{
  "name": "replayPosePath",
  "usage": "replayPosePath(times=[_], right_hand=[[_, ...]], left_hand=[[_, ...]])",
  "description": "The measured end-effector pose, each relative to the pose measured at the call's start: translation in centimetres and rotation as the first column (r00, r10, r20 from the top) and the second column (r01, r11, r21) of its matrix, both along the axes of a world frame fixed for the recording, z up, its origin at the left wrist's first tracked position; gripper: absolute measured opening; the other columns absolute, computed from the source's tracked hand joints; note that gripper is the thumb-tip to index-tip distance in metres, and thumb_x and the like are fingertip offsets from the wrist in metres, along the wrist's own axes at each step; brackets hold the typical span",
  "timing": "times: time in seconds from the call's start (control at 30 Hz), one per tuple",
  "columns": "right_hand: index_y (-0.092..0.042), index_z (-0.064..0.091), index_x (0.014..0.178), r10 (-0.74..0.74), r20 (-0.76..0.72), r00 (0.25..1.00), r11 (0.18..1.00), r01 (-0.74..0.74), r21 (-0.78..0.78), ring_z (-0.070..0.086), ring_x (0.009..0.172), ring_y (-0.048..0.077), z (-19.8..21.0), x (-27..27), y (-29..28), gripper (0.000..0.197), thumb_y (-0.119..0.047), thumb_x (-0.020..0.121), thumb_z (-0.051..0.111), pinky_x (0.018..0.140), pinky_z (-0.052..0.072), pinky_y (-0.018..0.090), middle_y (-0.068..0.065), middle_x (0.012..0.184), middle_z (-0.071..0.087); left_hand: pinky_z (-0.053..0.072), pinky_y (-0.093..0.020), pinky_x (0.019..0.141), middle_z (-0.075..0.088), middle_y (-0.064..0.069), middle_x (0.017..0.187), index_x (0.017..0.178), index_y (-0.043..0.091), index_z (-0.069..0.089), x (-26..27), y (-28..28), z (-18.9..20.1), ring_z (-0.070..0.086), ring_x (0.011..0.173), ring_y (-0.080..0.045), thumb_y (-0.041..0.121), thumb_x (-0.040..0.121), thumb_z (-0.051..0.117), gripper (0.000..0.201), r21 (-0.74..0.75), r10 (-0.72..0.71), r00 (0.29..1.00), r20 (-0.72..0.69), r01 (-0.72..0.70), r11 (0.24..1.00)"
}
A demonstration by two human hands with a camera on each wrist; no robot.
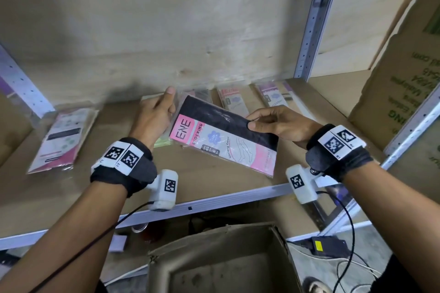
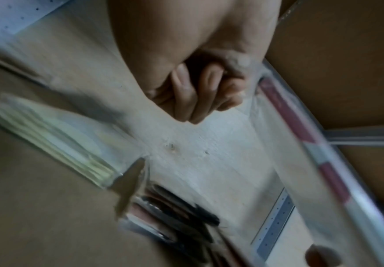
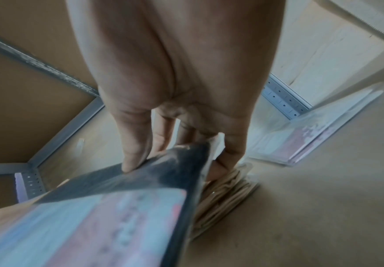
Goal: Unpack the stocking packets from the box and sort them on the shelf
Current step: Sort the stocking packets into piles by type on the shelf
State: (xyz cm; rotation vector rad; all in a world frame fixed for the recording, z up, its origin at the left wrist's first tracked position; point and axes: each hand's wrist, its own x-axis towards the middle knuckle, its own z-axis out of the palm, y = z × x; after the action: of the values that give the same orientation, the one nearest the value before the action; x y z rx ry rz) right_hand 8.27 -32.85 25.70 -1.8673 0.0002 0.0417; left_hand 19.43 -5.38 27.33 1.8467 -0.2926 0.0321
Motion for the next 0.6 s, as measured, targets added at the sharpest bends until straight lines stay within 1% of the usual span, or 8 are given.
replayPosePath(times=[0.07, 0.13, 0.23, 0.37, 0.43, 0.47, 0.53, 0.6], right_hand=[[-0.008, 0.069, 0.104, -0.003, 0.017, 1.0, 0.999, 0.004, -0.048, 0.062, 0.081, 0.016, 0.2, 0.0, 0.2, 0.014, -0.01, 0.09, 0.067, 0.075, 0.049, 0.014, 0.012, 0.085, 0.068], [-0.007, 0.067, 0.104, 0.01, 0.024, 1.0, 0.998, -0.008, -0.07, 0.061, 0.077, 0.014, 0.3, -0.1, 0.5, 0.013, -0.01, 0.092, 0.065, 0.073, 0.047, 0.015, 0.011, 0.083, 0.065], [-0.001, 0.064, 0.108, 0.005, 0.028, 1.0, 0.998, -0.004, -0.067, 0.062, 0.081, 0.022, 0.5, 0.0, 0.7, 0.017, -0.009, 0.094, 0.062, 0.077, 0.048, 0.028, 0.018, 0.089, 0.067], [0.002, 0.064, 0.109, 0.004, 0.046, 0.999, 0.998, -0.001, -0.063, 0.057, 0.084, 0.029, 0.5, 0.0, 1.0, 0.018, -0.009, 0.095, 0.061, 0.08, 0.044, 0.037, 0.031, 0.091, 0.063], [0.002, 0.064, 0.108, 0.009, 0.051, 0.999, 0.999, -0.006, -0.05, 0.055, 0.084, 0.032, 0.5, -0.1, 1.1, 0.017, -0.009, 0.095, 0.061, 0.081, 0.042, 0.041, 0.042, 0.098, 0.059], [0.002, 0.064, 0.108, 0.007, 0.053, 0.999, 0.999, -0.005, -0.036, 0.056, 0.085, 0.033, 0.5, -0.1, 1.2, 0.017, -0.008, 0.095, 0.061, 0.082, 0.043, 0.042, 0.043, 0.102, 0.058], [0.001, 0.064, 0.108, -0.001, 0.058, 0.998, 1.0, 0.002, -0.008, 0.059, 0.088, 0.03, 0.4, -0.1, 1.4, 0.017, -0.008, 0.095, 0.061, 0.085, 0.045, 0.041, 0.038, 0.105, 0.061], [0.002, 0.064, 0.109, -0.012, 0.065, 0.998, 1.0, 0.012, 0.004, 0.061, 0.086, 0.025, 0.2, -0.1, 1.6, 0.017, -0.007, 0.095, 0.06, 0.084, 0.046, 0.036, 0.027, 0.097, 0.065]], left_hand=[[0.028, -0.027, 0.053, 0.039, 0.008, 0.051, 0.058, 0.023, 0.043, -0.6, -0.3, 0.2, 0.037, 0.05, -0.014, 0.054, 0.099, 0.048, 0.051, -0.088, -0.039, 0.997, -0.069, 0.033, 0.996], [0.04, -0.031, 0.062, 0.055, -0.002, 0.064, 0.068, 0.023, 0.055, -1.2, -0.7, 0.6, 0.052, 0.06, -0.021, 0.052, 0.098, 0.052, 0.042, -0.208, -0.109, 0.976, -0.191, 0.068, 0.976], [0.054, -0.034, 0.074, 0.073, -0.008, 0.086, 0.096, 0.018, 0.072, -1.9, -1.0, 1.2, 0.07, 0.075, -0.025, 0.051, 0.095, 0.058, 0.035, -0.32, -0.244, 0.904, -0.351, 0.129, 0.939], [0.052, -0.019, 0.049, 0.063, -0.002, 0.058, 0.075, 0.015, 0.063, -2.7, -0.8, 0.8, 0.062, 0.048, -0.013, 0.031, 0.097, 0.06, 0.028, -0.44, -0.33, 0.822, -0.464, 0.109, 0.891], [0.049, -0.018, 0.046, 0.06, -0.001, 0.061, 0.077, 0.013, 0.058, -3.0, -0.8, 0.6, 0.059, 0.048, -0.009, 0.014, 0.098, 0.058, 0.02, -0.321, -0.298, 0.857, -0.421, 0.166, 0.932], [0.051, -0.021, 0.052, 0.06, -0.001, 0.07, 0.083, 0.013, 0.057, -3.3, -0.6, 0.6, 0.06, 0.055, -0.008, 0.008, 0.098, 0.055, 0.017, -0.214, -0.269, 0.895, -0.356, 0.202, 0.956], [0.049, -0.026, 0.068, 0.063, -0.008, 0.087, 0.094, 0.009, 0.06, -3.7, -0.3, 0.8, 0.06, 0.072, -0.015, 0.004, 0.096, 0.057, 0.007, -0.054, -0.258, 0.943, -0.212, 0.252, 0.966], [0.047, -0.032, 0.073, 0.067, -0.023, 0.094, 0.101, 0.002, 0.062, -4.2, 0.0, 1.0, 0.058, 0.079, -0.023, -0.006, 0.084, 0.07, 0.021, 0.133, -0.312, 0.946, -0.085, 0.321, 0.938]])
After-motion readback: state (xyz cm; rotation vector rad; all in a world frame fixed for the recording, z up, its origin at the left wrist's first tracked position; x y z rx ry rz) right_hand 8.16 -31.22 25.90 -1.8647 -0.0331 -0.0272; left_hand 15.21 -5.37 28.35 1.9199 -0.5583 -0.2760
